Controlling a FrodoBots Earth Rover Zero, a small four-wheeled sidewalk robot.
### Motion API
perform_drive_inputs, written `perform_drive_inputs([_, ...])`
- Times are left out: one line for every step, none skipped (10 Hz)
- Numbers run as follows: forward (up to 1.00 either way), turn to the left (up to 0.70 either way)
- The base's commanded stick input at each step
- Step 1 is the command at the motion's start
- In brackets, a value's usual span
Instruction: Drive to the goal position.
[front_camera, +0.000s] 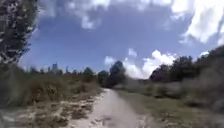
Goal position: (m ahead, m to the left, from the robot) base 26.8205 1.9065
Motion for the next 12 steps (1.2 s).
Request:
perform_drive_inputs([1.00, 0.40])
perform_drive_inputs([1.00, 0.40])
perform_drive_inputs([1.00, 0.40])
perform_drive_inputs([1.00, 0.40])
perform_drive_inputs([1.00, 0.40])
perform_drive_inputs([1.00, 0.40])
perform_drive_inputs([1.00, 0.20])
perform_drive_inputs([1.00, 0.00])
perform_drive_inputs([1.00, 0.00])
perform_drive_inputs([1.00, 0.00])
perform_drive_inputs([1.00, 0.00])
perform_drive_inputs([1.00, 0.00])
